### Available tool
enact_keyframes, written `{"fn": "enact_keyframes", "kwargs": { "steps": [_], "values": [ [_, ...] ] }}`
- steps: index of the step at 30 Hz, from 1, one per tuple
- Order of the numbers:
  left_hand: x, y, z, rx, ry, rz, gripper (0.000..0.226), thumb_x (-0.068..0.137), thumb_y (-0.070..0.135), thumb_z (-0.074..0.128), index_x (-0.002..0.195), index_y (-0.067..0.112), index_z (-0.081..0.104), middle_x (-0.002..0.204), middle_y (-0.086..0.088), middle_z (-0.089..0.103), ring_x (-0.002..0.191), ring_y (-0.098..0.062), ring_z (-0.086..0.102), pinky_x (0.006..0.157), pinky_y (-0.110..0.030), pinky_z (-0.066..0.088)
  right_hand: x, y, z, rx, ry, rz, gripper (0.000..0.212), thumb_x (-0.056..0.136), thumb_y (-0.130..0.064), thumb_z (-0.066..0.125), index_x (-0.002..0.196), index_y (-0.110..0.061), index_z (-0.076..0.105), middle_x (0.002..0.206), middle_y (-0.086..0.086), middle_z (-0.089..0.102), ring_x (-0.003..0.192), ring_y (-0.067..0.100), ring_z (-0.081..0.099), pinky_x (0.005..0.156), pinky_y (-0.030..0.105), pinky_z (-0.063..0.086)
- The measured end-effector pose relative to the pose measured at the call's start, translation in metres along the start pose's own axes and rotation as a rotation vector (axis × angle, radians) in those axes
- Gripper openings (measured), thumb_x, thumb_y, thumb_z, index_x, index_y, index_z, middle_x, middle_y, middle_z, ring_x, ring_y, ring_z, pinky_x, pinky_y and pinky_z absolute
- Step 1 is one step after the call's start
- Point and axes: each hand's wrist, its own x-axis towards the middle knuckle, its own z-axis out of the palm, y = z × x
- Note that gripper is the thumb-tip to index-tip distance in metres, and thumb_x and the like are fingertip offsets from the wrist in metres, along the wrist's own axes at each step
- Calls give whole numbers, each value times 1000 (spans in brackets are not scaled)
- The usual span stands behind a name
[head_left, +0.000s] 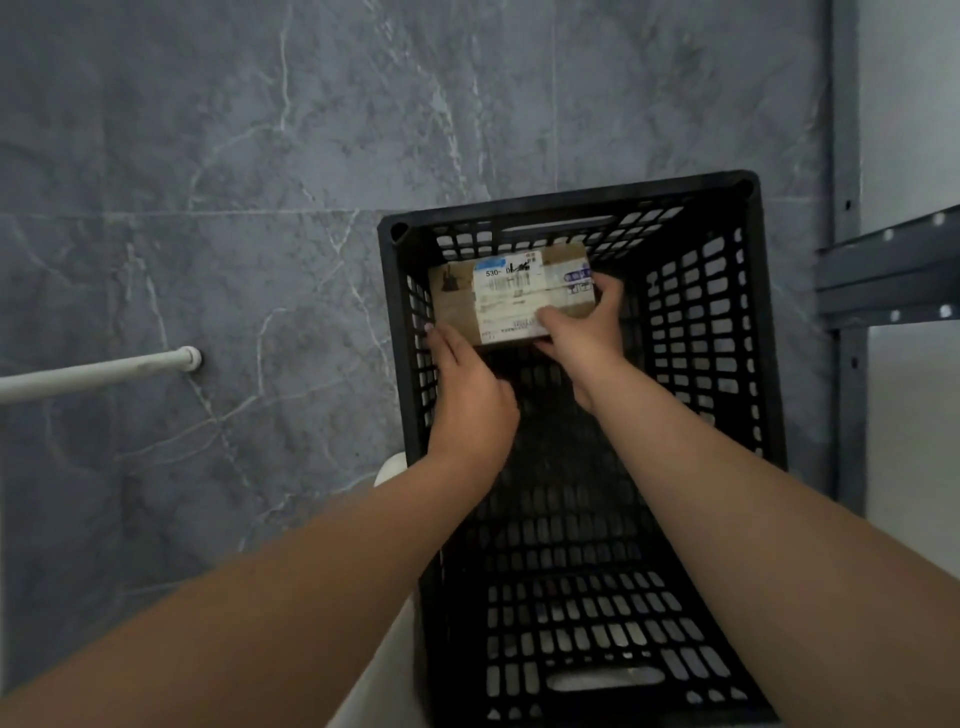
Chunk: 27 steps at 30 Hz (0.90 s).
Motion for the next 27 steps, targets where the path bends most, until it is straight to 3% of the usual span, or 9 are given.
{"fn": "enact_keyframes", "kwargs": {
  "steps": [2,4,7,10,15,18,20,22,27],
  "values": [
    [-10,-1,5,147,-88,45,88,94,8,51,154,5,-13,161,-8,-23,132,-32,43,103,-40,47,-2,0,2,-26,2,9,65,88,0,60,138,-34,33,137,6,46,117,23,56,92,44,56],
    [-14,3,11,221,-142,53,88,94,10,53,155,9,-11,161,-4,-23,128,-27,48,96,-35,51,-3,-5,2,-72,-31,52,69,91,1,56,143,-35,28,141,6,44,121,24,53,93,46,55],
    [-9,16,9,245,-175,10,83,96,12,50,155,7,-8,162,-6,-19,133,-27,42,102,-39,47,-4,-23,-1,-287,-118,135,78,93,-6,51,153,-36,11,151,11,34,128,32,46,92,53,53],
    [-5,33,-6,279,-229,-61,77,98,15,48,155,3,-3,163,-8,-10,138,-25,36,108,-40,42,-17,-48,-6,-589,-62,155,87,93,-15,54,156,-29,-4,157,16,18,130,35,42,99,41,44],
    [-16,73,-57,385,-213,-17,53,96,16,50,146,6,33,155,-8,25,124,-27,47,100,-43,45,-69,-102,-13,-631,-75,65,69,92,-15,52,153,-15,19,147,17,34,122,33,50,93,33,47],
    [-32,114,-98,439,-213,52,58,98,17,45,152,9,25,163,-8,13,143,-26,30,115,-41,31,-106,-162,-23,-666,-138,-24,60,94,-18,53,148,-11,27,145,18,37,117,32,54,95,36,49],
    [-41,153,-133,459,-170,118,56,100,19,40,153,10,24,164,-6,8,149,-23,17,119,-39,21,-131,-217,-32,-664,-146,-151,52,94,-19,51,142,-10,35,140,17,42,114,32,56,96,38,49],
    [-52,202,-175,459,-82,167,52,102,19,38,151,7,27,163,-8,12,148,-25,20,117,-40,21,-160,-280,-47,-662,-97,-275,51,94,-21,51,142,-11,38,140,15,45,117,32,54,96,32,45],
    [-119,353,-294,403,238,349,51,104,20,32,152,2,23,163,-11,14,150,-23,15,119,-44,20,-274,-438,-104,-678,44,-535,68,95,-20,50,155,-9,18,158,16,24,145,28,25,115,32,21]
  ]
}}
